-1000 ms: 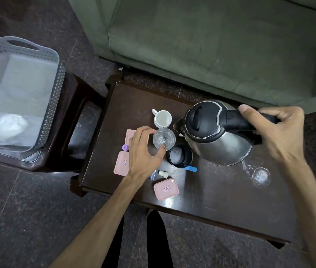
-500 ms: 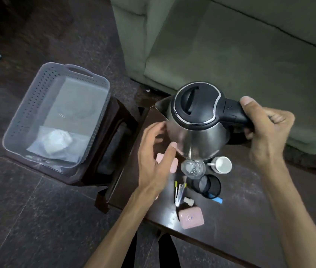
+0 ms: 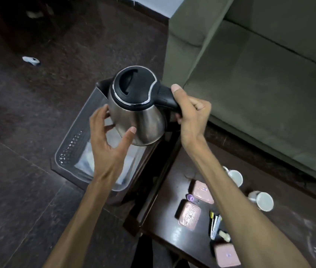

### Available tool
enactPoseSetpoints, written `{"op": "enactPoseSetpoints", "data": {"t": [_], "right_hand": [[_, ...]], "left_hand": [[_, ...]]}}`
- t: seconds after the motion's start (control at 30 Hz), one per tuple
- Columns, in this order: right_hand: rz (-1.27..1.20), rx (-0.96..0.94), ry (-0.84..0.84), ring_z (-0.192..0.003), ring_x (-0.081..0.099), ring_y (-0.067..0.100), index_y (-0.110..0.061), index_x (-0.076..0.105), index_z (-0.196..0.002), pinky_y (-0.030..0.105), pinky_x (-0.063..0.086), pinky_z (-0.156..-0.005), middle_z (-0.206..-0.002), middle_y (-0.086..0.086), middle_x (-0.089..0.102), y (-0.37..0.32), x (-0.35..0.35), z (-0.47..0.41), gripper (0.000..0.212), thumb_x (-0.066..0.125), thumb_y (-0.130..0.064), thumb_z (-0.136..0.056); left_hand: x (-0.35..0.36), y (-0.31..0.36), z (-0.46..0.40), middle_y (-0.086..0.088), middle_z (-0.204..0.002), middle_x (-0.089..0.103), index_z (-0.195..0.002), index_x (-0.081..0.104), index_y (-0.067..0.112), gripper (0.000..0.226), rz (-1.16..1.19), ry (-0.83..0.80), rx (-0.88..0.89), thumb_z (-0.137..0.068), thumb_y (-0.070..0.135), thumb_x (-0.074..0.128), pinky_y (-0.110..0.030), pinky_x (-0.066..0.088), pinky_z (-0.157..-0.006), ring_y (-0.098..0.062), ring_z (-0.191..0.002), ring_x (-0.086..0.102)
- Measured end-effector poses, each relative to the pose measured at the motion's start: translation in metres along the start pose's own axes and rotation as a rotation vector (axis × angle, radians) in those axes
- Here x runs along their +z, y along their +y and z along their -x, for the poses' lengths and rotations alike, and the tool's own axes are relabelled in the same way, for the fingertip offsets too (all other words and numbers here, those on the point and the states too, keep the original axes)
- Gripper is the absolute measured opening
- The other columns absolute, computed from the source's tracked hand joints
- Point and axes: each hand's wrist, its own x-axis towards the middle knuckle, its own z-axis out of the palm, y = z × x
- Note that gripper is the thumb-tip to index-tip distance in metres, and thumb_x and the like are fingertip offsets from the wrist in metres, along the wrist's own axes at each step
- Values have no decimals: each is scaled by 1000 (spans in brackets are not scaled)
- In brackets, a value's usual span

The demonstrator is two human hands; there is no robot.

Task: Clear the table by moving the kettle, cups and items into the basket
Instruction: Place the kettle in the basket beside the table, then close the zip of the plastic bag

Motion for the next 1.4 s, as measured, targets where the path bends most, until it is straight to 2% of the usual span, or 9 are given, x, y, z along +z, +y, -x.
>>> {"op": "enactPoseSetpoints", "data": {"t": [0.17,0.3,0.43,0.6,0.73,0.93,1.13,1.27,1.4], "right_hand": [[15,56,-45,-53,29,18,0,35,-47,37,20,-49,-53,4,32,41,65,-11,69,75,-43,-82],[70,82,-61,-48,45,-6,-32,59,-42,13,39,-51,-46,-21,48,75,92,-16,52,75,-26,-91],[125,79,-19,-51,32,13,-17,41,-43,39,28,-46,-51,-7,33,100,103,-17,58,76,-35,-86],[117,29,-4,-52,25,18,3,32,-48,38,19,-50,-50,7,24,120,92,-22,70,74,-36,-89],[191,17,-39,-59,36,12,-17,42,-53,34,30,-57,-56,-2,36,117,83,-19,53,69,-34,-95],[469,26,459,-67,57,8,-10,65,-79,37,51,-69,-74,1,65,123,59,30,18,59,-24,-90],[1246,127,-508,-110,66,31,-10,67,-117,40,54,-95,-118,10,69,148,89,87,37,68,-30,-86],[1467,162,-642,-125,57,32,-9,64,-125,43,37,-111,-127,14,67,158,106,86,44,70,-29,-87],[1170,291,-549,-104,67,31,-15,76,-98,34,53,-93,-103,9,76,145,99,79,20,68,-17,-80]], "left_hand": [[-36,-34,-38,-6,-146,44,-149,45,11,87,-100,8,-37,-77,38,86,-44,49,-110,-22,-130,54],[-48,-66,-59,-12,-146,44,-146,46,6,97,-143,28,-85,-67,33,96,-46,50,-107,-24,-128,54],[-51,-91,-67,-8,-143,47,-142,51,10,92,-141,22,-107,-64,23,99,-41,52,-107,-20,-128,56],[-52,-106,-67,-4,-150,44,-152,44,15,100,-208,-26,-95,-67,26,97,-20,46,-110,-13,-135,51],[-58,-106,-51,1,-154,43,-154,42,18,90,-258,-12,-131,-76,16,86,-30,45,-116,-10,-139,49],[-79,-116,-3,-8,-142,53,-131,62,10,58,-664,-198,-202,-74,8,73,-54,54,-96,-32,-123,56],[-74,-121,20,-13,-132,62,-118,71,5,43,-749,-217,-240,-75,0,70,-50,54,-92,-35,-120,57],[-69,-115,28,-9,-124,64,-111,72,9,37,-693,-118,-243,-77,-2,68,-45,51,-93,-31,-115,58],[-66,-100,39,-7,-115,63,-104,73,11,31,-594,15,-247,-78,-5,67,-41,50,-89,-30,-106,61]]}}
